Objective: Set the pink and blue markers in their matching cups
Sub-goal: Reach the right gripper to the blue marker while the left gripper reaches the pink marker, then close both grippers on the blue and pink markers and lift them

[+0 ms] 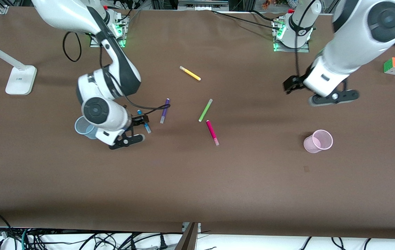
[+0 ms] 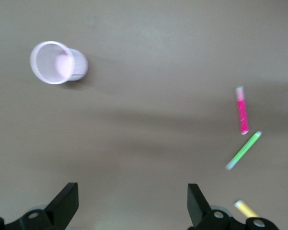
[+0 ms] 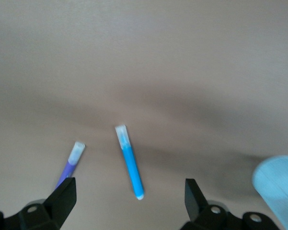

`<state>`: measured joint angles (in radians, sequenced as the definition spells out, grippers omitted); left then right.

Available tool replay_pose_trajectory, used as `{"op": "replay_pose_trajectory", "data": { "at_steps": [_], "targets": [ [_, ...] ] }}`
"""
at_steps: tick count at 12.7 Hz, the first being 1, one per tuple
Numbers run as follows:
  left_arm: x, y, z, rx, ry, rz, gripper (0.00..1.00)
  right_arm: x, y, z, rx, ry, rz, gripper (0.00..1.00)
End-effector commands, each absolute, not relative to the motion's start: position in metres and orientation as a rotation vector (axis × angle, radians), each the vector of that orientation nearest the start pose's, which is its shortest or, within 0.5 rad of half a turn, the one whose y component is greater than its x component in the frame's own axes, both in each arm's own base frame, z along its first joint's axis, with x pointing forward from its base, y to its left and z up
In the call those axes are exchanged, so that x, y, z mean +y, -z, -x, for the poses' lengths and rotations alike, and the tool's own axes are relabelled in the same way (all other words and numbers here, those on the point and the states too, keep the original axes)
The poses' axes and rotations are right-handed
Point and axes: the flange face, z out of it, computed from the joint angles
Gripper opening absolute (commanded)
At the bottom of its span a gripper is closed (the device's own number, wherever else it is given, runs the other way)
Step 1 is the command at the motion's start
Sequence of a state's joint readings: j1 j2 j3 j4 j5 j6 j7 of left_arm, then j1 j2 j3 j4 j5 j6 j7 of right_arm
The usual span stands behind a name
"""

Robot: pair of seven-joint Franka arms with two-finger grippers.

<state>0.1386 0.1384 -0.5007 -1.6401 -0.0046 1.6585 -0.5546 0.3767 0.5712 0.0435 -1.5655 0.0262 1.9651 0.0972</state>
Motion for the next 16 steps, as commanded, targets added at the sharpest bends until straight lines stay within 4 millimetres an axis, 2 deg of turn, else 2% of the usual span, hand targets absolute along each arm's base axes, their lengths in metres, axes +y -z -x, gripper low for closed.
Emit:
{"op": "replay_pose_trajectory", "data": {
  "at_steps": [1,4,6,10,12,13,14,16],
  "targets": [
    [-0.232,-0.486,-0.58,-0.48,-0.225,3.191,1.0,0.285,-0.267,-0.615,-0.508,-0.246,3.092,1.0],
    [-0.281,-0.443,-0.588,-0.566,-0.195,3.224,1.0,0.286,-0.231,-0.598,-0.52,-0.187,3.086,1.0],
    [-0.299,-0.412,-0.594,-0.646,-0.195,3.226,1.0,0.281,-0.211,-0.588,-0.526,-0.149,3.083,1.0],
    [-0.352,-0.358,-0.597,-0.664,-0.11,3.135,1.0,0.275,-0.19,-0.575,-0.638,-0.112,3.055,1.0],
    [-0.372,-0.323,-0.597,-0.787,-0.124,3.065,1.0,0.273,-0.183,-0.569,-0.641,-0.101,3.053,1.0],
    [-0.386,-0.308,-0.594,-0.794,-0.099,3.038,1.0,0.272,-0.18,-0.567,-0.65,-0.088,3.05,0.98],
    [-0.393,-0.295,-0.593,-0.795,-0.068,3.01,1.0,0.272,-0.178,-0.566,-0.666,-0.081,3.045,0.85],
    [-0.397,-0.272,-0.596,-0.763,-0.052,2.998,1.0,0.272,-0.179,-0.565,-0.668,-0.084,3.045,0.51]
  ]
}}
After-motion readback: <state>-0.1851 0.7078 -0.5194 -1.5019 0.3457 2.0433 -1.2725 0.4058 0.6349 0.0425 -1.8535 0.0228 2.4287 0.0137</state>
